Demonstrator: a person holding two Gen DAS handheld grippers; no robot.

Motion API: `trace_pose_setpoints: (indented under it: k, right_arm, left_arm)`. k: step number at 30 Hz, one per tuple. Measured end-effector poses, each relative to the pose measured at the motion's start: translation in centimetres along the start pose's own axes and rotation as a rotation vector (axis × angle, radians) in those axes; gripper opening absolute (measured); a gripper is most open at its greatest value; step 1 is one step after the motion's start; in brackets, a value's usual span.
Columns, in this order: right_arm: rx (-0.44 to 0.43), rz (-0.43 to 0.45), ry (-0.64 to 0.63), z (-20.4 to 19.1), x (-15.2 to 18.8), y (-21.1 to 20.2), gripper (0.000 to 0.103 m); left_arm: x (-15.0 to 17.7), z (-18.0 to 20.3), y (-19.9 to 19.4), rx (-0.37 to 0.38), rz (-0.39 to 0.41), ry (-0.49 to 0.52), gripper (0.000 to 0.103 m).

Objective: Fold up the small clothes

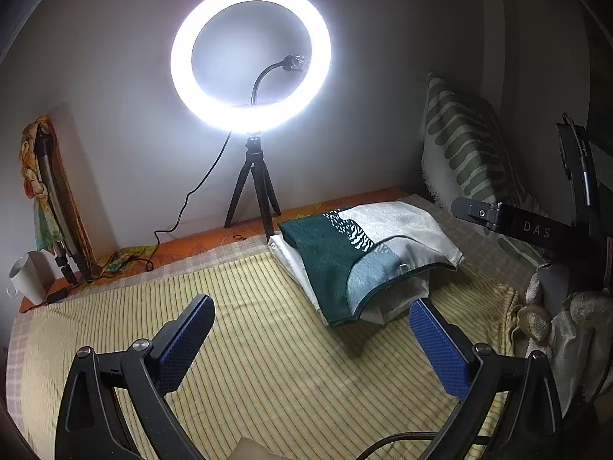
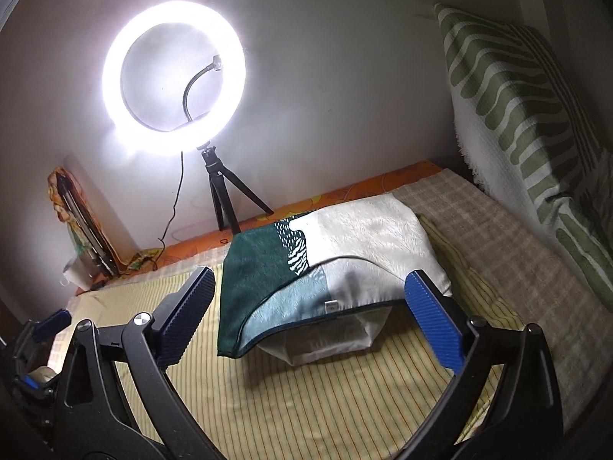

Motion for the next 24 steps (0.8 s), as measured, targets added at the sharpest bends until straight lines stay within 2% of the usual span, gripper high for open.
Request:
trace_pose_setpoints:
  k: [5, 11, 16, 24]
  right_arm:
    - [0.047, 0.008, -0.015, -1.1, 2.0, -0.5, 0.103]
    - [0.057, 0.004, 0.009, -1.4, 3.7, -0.7, 0.103]
    - [0.075, 0.023, -0.023, -2.1, 4.2, -1.0, 0.103]
    - [0.065, 0.029, -0.044, -3.3, 4.4, -1.2, 0.103]
  left_arm:
    - [1.7, -0.7, -0.7, -0.012, -0.024, -0.002, 0.103]
    - [3.2, -1.4, -1.5, -0.025, -0.031, -0.019, 0.103]
    - [3.7, -1.3, -2.2, -0.042, -0.008, 0.015, 0.103]
    - [3.7, -1.4, -3.1, -0.021, -0.011, -0.013, 0.103]
Point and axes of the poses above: each gripper's, at about its wrist camera, not at the fingertips, and y roughly the way its jaws point, z to its right, x to its underside, the point moved 4 cm from there along y, roughly the way its jaws point, and after that the axes turned 6 degrees about -x, right-handed, at the moved point
